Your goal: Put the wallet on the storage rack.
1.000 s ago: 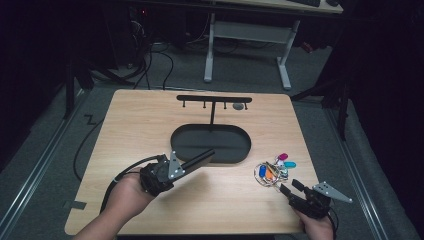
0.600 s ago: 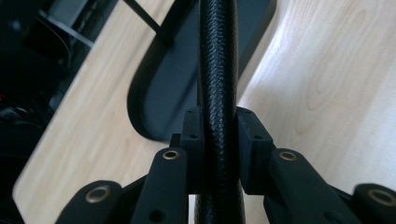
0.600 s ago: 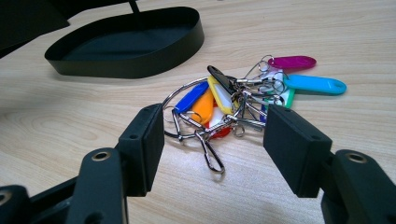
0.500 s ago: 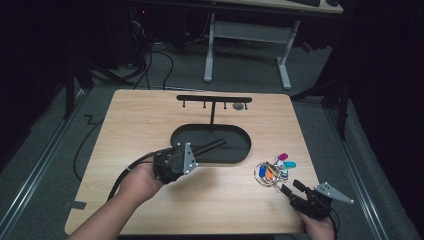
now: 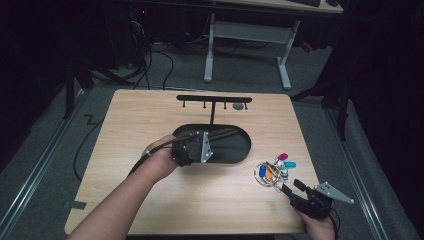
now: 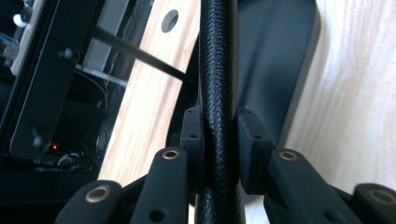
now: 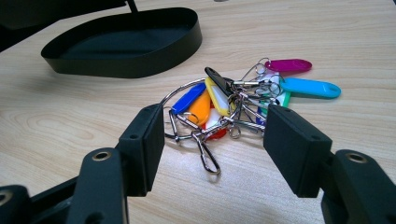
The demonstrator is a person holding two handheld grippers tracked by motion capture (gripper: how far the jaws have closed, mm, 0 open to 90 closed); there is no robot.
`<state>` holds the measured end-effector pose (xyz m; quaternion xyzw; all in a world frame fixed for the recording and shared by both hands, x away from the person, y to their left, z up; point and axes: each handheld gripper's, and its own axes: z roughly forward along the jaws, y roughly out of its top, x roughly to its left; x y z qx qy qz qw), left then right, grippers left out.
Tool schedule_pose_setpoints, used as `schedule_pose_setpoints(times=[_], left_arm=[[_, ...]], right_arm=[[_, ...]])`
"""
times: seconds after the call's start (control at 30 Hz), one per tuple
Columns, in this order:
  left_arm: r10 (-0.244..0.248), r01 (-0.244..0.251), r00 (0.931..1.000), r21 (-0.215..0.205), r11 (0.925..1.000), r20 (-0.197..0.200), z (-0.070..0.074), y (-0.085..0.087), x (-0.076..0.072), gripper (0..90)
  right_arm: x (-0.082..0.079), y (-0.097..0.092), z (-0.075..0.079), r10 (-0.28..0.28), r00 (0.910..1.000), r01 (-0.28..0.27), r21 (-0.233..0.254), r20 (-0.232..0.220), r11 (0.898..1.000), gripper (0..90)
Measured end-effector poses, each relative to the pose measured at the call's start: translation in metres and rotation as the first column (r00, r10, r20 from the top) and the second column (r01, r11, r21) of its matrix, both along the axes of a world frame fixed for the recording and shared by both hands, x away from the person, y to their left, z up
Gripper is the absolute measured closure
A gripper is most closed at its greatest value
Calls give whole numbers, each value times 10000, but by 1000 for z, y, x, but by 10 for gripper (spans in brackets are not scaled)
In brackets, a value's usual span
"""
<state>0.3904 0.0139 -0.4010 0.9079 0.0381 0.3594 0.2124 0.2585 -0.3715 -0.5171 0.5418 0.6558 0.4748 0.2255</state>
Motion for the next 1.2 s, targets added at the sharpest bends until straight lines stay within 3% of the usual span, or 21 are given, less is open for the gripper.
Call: schedule_pose_setpoints(times=[0.37,0.67,1.2], left_arm=[[-494,489,9985,220,9986,235,-11,-17,26,754],[-403,396,9989,325,9987,227,-23,-21,44,755],[-888,869,9959,916,9920,162,-51,-23,57,753]], right_arm=[[0,0,0,72,10000,-72,-46,50,10000,389],[0,-2,-1,41,10000,-41,-47,23,10000,389],[-2,-5,-3,-276,9995,275,-80,-126,9996,390]])
